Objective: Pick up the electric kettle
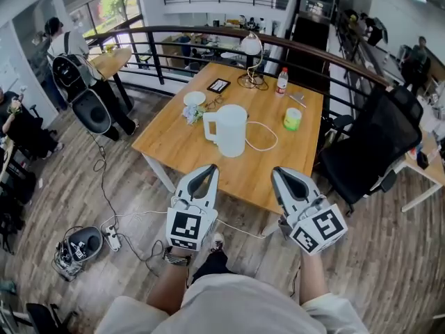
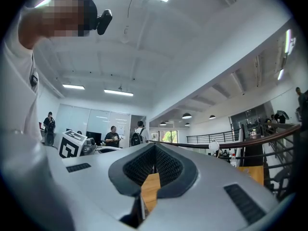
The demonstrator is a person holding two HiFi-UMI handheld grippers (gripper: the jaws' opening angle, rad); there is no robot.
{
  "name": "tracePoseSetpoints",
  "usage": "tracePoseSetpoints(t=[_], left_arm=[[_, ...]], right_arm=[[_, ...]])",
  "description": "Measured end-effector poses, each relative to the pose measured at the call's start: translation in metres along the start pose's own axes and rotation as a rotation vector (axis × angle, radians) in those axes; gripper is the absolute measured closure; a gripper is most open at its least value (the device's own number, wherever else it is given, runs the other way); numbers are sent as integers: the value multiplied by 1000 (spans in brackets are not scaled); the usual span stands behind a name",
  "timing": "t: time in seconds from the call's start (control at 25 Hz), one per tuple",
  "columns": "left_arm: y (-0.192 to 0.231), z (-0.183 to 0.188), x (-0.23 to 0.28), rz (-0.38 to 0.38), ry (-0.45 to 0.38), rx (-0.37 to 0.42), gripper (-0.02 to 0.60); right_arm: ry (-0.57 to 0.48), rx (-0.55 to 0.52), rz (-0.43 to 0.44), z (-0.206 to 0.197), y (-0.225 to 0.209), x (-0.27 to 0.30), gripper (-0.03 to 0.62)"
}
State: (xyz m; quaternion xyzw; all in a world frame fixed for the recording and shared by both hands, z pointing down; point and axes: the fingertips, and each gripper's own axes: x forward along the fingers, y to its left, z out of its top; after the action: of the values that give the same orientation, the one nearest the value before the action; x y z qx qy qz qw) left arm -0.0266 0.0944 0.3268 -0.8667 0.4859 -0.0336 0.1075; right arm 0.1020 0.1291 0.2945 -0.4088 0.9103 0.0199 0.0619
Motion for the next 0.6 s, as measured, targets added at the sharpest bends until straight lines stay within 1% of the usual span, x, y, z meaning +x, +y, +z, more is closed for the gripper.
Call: tracePoseSetpoints(t=[0.16, 0.28, 0.48, 0.6], left_arm=[[36, -5, 36, -2, -1, 3, 575], [55, -5, 60, -11, -2, 4, 575], [82, -7, 91, -22, -5, 5, 575], [96, -12, 104, -22, -2, -2, 575]], right_arm=[[-25, -36, 0, 2, -20, 42, 582], [-32, -54, -5, 5, -35, 67, 582], [-29, -46, -33, 4, -60, 102, 580], [-16, -51, -37, -1, -70, 120, 580]])
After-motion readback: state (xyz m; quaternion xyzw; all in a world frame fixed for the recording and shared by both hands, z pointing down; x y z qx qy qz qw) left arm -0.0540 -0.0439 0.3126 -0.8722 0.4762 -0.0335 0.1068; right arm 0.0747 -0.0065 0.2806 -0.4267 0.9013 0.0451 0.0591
